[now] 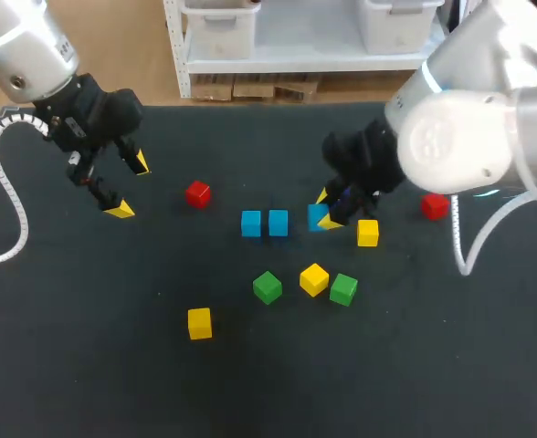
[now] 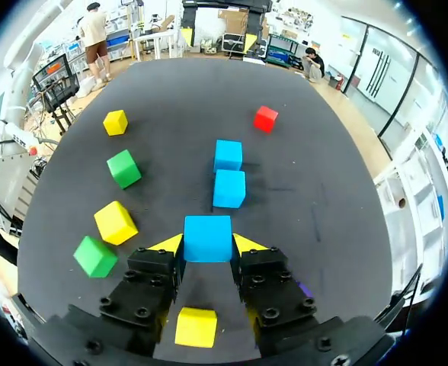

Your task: Place the blue cubes, place green cubes on the blue cubes, place the yellow cubes on the green cubes, then place the red cubes on the yellow cubes, and place purple cube on the red cubes.

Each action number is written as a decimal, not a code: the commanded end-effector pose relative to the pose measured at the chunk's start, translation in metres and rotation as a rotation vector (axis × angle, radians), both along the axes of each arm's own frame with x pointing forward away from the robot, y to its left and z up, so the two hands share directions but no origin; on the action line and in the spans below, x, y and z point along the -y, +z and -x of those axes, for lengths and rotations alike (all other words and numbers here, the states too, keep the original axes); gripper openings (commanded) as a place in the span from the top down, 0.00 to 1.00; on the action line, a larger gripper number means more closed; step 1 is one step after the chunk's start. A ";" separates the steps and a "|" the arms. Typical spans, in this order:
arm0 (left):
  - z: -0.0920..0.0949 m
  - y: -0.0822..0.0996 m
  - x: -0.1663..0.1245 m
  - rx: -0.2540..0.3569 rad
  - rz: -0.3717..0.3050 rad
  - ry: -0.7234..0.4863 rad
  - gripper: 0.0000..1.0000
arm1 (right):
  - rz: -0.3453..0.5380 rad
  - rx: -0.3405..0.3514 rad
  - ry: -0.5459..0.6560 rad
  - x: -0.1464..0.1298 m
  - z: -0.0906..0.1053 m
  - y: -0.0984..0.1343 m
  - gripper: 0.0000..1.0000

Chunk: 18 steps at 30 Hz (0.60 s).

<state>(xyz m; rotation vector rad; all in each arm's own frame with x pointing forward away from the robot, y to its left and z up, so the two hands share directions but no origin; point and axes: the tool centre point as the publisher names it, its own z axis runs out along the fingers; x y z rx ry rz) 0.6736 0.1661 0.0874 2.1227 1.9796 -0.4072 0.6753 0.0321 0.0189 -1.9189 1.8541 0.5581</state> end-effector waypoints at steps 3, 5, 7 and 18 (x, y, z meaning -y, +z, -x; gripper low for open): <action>-0.001 0.000 -0.001 0.000 0.002 -0.003 0.00 | -0.007 -0.036 0.012 -0.008 -0.009 -0.016 1.00; -0.001 0.000 -0.001 0.000 0.002 -0.003 0.00 | -0.006 -0.041 0.005 -0.009 -0.010 -0.019 1.00; -0.001 0.000 -0.001 0.000 0.002 -0.003 0.00 | -0.006 -0.047 -0.004 -0.009 -0.010 -0.021 1.00; -0.001 0.000 -0.001 0.000 0.002 -0.003 0.00 | -0.010 -0.049 -0.012 -0.014 -0.010 -0.025 1.00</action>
